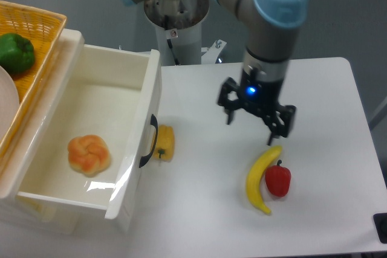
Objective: Place the round bread in the upper white drawer
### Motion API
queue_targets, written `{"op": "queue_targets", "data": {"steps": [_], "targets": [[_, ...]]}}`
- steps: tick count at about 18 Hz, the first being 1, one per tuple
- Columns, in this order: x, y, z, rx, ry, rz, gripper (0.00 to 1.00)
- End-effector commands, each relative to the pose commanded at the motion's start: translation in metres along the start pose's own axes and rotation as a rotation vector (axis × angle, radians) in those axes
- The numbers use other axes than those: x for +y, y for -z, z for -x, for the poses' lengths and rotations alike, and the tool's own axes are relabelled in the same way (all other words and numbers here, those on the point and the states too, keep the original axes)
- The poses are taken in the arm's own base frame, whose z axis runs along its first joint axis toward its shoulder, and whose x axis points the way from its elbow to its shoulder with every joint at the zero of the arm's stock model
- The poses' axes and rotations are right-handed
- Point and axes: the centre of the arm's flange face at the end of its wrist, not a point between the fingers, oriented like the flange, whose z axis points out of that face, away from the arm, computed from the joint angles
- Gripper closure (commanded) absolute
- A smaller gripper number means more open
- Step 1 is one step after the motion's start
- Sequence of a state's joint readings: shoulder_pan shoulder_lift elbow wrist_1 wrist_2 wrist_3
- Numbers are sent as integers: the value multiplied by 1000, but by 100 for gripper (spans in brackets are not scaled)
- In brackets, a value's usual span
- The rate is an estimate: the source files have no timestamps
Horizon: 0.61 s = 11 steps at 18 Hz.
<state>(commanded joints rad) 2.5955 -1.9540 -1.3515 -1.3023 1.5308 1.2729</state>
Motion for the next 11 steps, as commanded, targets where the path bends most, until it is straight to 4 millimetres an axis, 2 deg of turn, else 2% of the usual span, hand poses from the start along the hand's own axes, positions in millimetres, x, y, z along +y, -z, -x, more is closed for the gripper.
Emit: {"op": "queue_targets", "data": {"steps": [2,6,11], "targets": [[-1,-27,9,35,-43,13,0],[7,-63,30,49,-38,18,0],[19,-93,47,44,-28,19,0]]}}
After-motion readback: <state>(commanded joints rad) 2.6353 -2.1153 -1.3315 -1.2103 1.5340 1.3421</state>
